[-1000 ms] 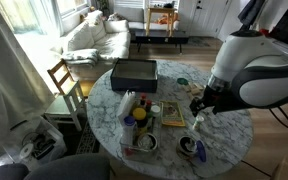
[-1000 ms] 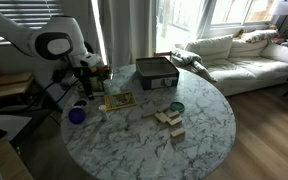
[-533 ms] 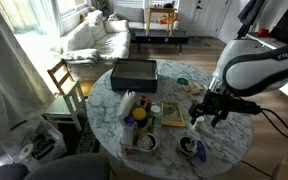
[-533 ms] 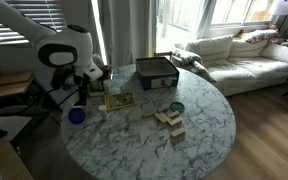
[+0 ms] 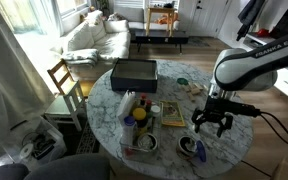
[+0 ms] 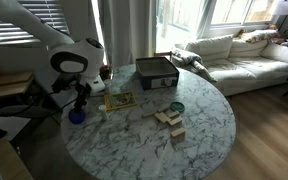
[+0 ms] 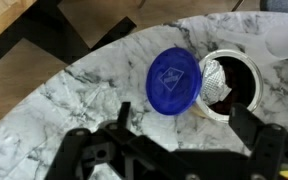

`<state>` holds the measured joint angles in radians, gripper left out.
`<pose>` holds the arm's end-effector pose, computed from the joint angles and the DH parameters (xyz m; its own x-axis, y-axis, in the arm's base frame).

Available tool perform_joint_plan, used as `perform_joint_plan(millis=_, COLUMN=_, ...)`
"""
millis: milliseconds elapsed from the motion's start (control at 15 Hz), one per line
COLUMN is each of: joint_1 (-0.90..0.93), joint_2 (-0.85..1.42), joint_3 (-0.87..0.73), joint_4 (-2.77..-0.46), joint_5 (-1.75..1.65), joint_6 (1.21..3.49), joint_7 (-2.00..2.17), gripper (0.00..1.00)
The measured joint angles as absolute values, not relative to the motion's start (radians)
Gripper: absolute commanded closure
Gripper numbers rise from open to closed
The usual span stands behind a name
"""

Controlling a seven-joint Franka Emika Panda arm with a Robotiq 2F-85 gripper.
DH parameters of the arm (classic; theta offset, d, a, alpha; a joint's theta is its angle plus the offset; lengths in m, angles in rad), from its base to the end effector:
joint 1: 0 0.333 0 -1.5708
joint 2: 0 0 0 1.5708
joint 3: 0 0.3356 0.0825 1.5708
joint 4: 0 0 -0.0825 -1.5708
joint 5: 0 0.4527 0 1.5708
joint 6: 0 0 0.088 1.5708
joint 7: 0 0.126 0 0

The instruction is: Put the blue lid in the clear case on the left

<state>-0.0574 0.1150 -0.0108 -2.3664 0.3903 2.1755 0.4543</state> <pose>0.5126 -0.0147 0.2057 0.6521 -0.6466 -0.3958 -0.7222 -0.6886 -0.0651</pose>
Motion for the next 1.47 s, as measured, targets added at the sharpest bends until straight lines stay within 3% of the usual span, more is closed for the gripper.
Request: perform_joint_plan(millis=1467, joint_1=-0.079, joint_2=0.298, joint_3=-0.077, joint_4=-2.253, joint_5=0.618, joint_6=2.036, joint_7=0.664, gripper=0.00)
